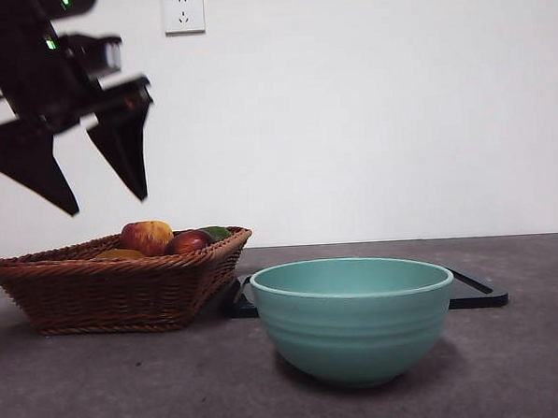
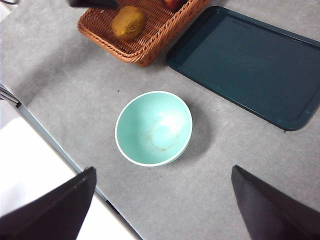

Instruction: Pick up the wifruite, put it on the bowl, pick up the plate, put it on desk

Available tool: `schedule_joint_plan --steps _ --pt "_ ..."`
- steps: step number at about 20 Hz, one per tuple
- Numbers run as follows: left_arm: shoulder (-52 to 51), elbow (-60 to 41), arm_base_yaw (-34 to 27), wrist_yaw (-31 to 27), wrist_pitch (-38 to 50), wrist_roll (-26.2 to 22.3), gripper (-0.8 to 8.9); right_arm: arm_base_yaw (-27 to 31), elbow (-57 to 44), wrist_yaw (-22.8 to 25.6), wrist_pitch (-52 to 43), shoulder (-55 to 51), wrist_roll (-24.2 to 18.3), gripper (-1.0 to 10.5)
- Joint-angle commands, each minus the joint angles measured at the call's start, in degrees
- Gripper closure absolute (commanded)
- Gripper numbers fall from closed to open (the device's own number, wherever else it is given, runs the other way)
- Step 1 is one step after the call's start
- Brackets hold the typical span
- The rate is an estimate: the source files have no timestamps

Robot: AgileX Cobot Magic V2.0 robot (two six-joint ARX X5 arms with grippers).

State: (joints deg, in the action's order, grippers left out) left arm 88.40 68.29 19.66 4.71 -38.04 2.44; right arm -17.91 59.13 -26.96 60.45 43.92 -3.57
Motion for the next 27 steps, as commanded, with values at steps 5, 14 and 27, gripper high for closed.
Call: schedule_joint_plan --steps 5,14,27 --pt "9.3 1.5 0.3 -0.7 4.2 0.0 3.79 -0.2 1.2 0.0 -0.2 0.3 0.7 5.1" --pt "12.1 1.5 0.3 -0.7 6.3 0.0 4.46 -0.2 1.2 0.0 -0.2 0.3 1.5 5.1" --pt "-0.1 1.5 4.7 -0.1 3.3 2.4 5.82 -0.2 1.2 0.0 -0.3 0.3 1.6 5.1"
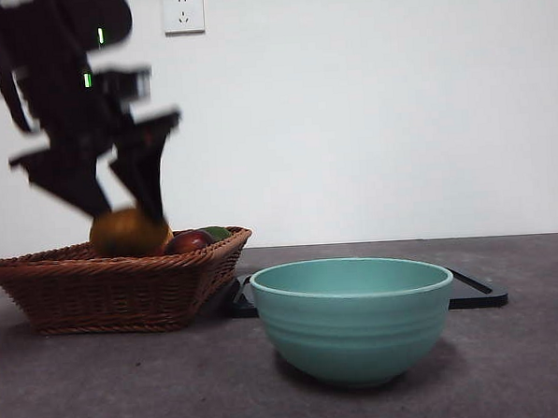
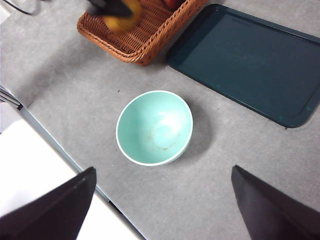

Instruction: Pick up the wifruite, put it on the bowl, pick up the plate, put it on desk

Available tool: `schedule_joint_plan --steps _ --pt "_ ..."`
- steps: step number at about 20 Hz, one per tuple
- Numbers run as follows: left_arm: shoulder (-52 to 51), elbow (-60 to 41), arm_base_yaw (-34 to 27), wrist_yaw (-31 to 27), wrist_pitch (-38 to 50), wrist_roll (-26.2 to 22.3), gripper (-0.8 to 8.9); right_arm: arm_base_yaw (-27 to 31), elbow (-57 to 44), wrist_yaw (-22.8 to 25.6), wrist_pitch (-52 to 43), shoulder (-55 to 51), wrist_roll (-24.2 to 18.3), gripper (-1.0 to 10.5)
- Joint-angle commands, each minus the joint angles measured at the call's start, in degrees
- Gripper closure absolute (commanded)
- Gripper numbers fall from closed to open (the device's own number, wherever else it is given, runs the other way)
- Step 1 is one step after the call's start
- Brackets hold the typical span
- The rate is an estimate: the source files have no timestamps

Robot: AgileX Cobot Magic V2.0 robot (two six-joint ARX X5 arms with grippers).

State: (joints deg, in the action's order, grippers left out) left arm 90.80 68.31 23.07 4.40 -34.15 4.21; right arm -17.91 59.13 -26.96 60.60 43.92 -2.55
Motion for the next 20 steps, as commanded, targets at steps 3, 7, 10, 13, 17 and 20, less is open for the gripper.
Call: schedule_joint_plan --steps 3,7,10,13,17,20 --pt "-12.1 1.5 7.6 3.0 -4.3 1.5 5.81 -0.2 1.2 0.0 -0.5 0.3 0.6 5.1" --pt "-15.1 1.5 19.3 4.5 -4.2 3.0 5.81 -0.2 1.2 0.0 -0.5 0.3 0.7 5.1" --pt "-10.5 1.5 25.6 4.4 -1.1 3.0 5.81 -0.2 1.2 0.0 -0.4 0.3 0.7 5.1" --pt "-4.9 1.5 28.8 4.4 1.5 2.9 5.81 -0.2 1.2 0.0 -0.3 0.3 0.9 5.1" --pt "3.1 1.5 30.8 1.8 4.5 2.7 5.81 -0.2 1.2 0.0 -0.3 0.3 0.9 5.1" --pt "8.2 1.5 31.3 0.9 6.1 2.6 5.81 -0.2 1.2 0.0 -0.3 0.3 0.9 5.1"
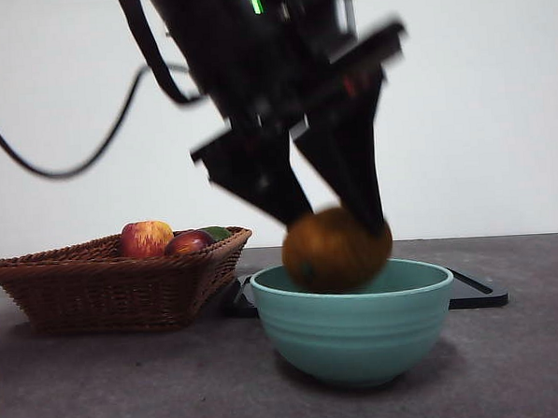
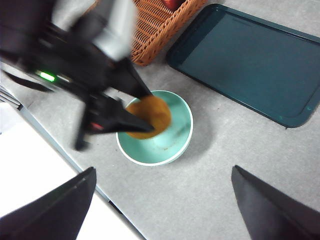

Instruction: Pick up the wifruite, put it on the bowl, pick up the plate, put it on desk

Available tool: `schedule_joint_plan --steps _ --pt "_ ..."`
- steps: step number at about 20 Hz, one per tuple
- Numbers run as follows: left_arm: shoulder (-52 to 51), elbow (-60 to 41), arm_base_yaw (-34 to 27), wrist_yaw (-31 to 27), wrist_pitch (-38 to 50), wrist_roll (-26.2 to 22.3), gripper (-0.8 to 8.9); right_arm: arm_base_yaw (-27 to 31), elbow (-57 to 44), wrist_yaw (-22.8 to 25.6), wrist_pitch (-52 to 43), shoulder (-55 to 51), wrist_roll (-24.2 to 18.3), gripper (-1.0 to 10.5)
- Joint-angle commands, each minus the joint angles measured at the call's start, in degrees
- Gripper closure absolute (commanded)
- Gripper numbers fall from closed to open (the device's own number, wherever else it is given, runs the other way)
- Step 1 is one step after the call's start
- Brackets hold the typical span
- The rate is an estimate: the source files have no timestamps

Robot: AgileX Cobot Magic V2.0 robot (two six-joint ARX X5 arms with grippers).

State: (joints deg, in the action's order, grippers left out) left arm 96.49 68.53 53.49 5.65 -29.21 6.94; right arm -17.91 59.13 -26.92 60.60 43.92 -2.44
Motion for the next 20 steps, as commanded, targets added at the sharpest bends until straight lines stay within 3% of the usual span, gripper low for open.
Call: schedule_joint_plan --steps 1,6,10,20 --pt "3.9 1.3 0.9 -0.8 1.6 -0.1 5.81 -0.2 1.2 0.0 -0.3 0.3 0.9 5.1" --pt "7.5 1.3 1.2 -1.4 2.1 -0.2 5.61 -0.2 1.2 0.0 -0.3 0.3 0.9 5.1" --pt "7.5 1.3 1.4 -1.4 2.0 0.0 3.97 -0.2 1.2 0.0 -0.3 0.3 0.9 5.1" --pt "-2.9 3.2 1.4 -1.4 0.5 0.3 4.03 -0.2 1.2 0.0 -0.1 0.3 0.8 5.1"
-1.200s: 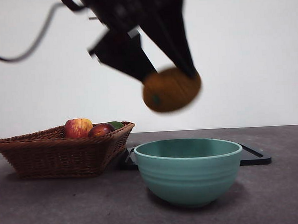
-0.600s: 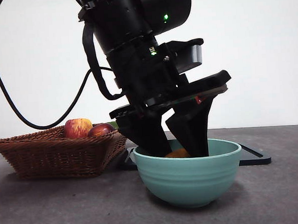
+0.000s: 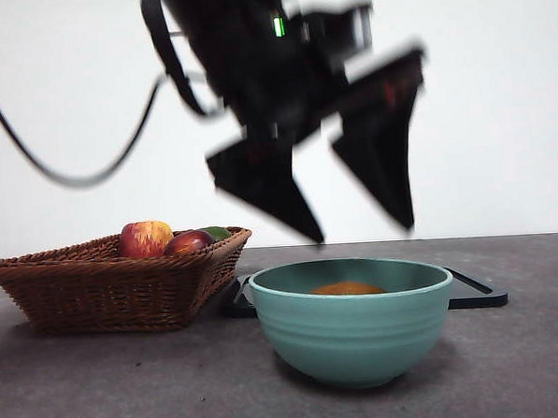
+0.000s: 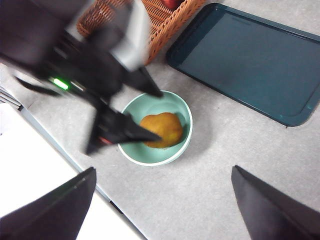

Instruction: Pick up the wifruite, put it on the bowl, pick up the plate, put it on desk

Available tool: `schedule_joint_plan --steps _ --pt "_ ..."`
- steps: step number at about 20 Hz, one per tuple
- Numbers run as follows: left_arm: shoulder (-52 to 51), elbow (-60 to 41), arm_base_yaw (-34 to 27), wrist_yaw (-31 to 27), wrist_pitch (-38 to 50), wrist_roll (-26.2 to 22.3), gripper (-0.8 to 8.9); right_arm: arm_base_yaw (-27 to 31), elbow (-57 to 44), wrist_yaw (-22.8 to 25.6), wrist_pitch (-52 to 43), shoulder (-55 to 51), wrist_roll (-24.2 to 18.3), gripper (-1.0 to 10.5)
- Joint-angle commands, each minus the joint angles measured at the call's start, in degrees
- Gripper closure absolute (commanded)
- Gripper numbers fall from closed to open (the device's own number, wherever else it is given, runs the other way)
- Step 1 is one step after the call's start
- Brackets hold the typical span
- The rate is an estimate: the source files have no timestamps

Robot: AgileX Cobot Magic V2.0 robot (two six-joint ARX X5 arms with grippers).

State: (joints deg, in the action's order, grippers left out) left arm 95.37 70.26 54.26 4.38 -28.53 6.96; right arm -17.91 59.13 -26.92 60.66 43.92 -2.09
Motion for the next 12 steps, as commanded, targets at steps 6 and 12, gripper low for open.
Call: schedule_joint_plan --steps 6,12 --pt "-16.0 1.5 -2.8 -0.1 -1.0 1.8 4.03 -0.2 1.2 0.0 -0.1 0.3 0.5 5.1" --pt "-28.9 1.4 -12.8 -0.4 -6.1 3.3 4.03 -0.2 1.2 0.0 -0.1 0.2 0.5 5.1"
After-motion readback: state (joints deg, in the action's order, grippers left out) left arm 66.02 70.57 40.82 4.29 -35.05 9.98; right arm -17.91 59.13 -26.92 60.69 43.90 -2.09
